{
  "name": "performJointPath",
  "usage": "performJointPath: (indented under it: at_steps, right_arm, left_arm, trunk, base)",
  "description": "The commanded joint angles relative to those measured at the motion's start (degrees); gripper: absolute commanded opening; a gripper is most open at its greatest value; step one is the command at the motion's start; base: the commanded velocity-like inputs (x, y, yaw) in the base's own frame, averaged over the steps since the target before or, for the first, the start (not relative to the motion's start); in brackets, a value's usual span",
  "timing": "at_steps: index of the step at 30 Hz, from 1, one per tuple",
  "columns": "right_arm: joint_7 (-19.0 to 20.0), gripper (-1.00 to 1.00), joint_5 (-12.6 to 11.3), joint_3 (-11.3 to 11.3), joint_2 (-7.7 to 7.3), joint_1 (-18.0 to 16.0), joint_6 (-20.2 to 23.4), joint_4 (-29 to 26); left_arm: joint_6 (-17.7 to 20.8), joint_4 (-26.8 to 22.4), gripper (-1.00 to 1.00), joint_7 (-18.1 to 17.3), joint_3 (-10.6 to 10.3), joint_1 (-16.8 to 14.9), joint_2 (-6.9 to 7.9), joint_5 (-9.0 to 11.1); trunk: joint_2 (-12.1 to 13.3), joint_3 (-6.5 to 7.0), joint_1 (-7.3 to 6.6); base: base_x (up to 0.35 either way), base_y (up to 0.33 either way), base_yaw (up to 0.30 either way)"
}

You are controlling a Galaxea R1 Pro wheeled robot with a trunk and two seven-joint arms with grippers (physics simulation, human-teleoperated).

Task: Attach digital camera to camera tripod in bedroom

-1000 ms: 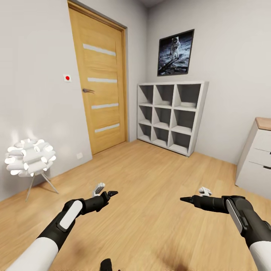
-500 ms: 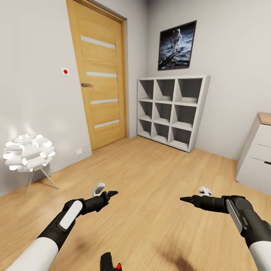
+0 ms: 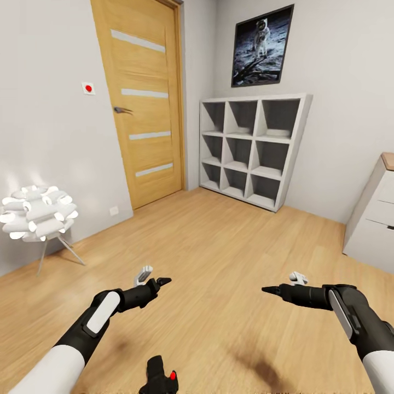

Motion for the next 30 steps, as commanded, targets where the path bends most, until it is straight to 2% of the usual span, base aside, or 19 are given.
performJointPath:
  at_steps: [1,30]
  right_arm:
    - [-0.11,1.0,-0.39,-0.04,0.0,-0.02,0.43,-0.01]
    - [1.46,1.0,-0.46,-0.08,0.0,-0.03,0.39,-0.01]
  left_arm:
    - [0.08,-0.01,1.0,-0.14,-0.12,-0.03,0.05,0.01]
    - [0.08,-0.17,1.0,-0.14,-0.12,-0.03,0.05,0.05]
  trunk:
    - [-0.04,-0.28,0.01]
    - [-0.43,-6.71,0.76]
  base:
    - [0.0,0.0,0.0]
    - [0.0,0.0,0.0]
